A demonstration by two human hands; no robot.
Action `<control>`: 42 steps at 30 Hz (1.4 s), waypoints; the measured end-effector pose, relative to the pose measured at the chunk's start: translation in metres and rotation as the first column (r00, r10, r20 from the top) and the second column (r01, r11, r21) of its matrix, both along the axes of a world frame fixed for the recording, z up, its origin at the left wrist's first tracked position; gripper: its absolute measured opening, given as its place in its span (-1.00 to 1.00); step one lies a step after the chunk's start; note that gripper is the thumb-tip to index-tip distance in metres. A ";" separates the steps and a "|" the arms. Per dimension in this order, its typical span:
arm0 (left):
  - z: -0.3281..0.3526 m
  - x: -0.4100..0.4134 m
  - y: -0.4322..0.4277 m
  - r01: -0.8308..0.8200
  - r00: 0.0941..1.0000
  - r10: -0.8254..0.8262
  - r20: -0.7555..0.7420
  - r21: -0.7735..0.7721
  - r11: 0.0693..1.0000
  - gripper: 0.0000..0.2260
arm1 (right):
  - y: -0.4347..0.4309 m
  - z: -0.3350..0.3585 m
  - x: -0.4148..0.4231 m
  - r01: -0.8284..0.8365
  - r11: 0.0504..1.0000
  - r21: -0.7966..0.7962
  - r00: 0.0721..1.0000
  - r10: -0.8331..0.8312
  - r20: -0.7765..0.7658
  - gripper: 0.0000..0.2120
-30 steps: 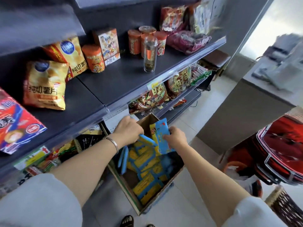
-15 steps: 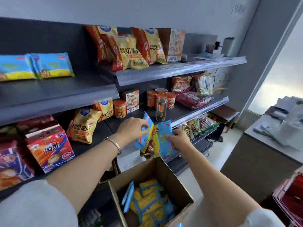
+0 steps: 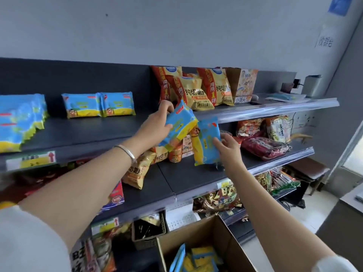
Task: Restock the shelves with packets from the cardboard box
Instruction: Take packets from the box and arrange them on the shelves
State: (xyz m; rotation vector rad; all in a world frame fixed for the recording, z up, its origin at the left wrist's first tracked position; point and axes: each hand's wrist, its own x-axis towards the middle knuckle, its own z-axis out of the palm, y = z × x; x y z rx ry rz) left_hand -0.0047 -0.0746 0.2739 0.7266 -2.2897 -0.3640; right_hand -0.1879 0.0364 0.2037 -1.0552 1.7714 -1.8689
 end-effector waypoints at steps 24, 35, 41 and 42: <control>0.052 0.189 -0.251 -0.430 0.836 0.435 0.335 -0.093 0.898 -0.67 | -0.285 0.100 0.144 0.193 0.921 0.339 0.613 0.156 -0.775 -0.70; 0.035 0.168 -0.306 -0.400 0.794 0.363 0.488 -0.029 0.916 -0.62 | -0.381 0.095 0.127 0.132 0.826 0.549 0.386 0.467 -0.796 -0.66; 0.028 0.155 -0.324 -0.420 0.683 0.468 0.561 -0.223 0.880 -0.51 | -0.401 0.082 0.129 0.077 0.888 0.454 0.291 0.415 -0.862 -0.50; 0.026 0.154 -0.325 -0.406 0.675 0.484 0.557 -0.267 0.874 -0.46 | -0.402 0.082 0.130 0.088 0.895 0.438 0.253 0.405 -0.879 -0.50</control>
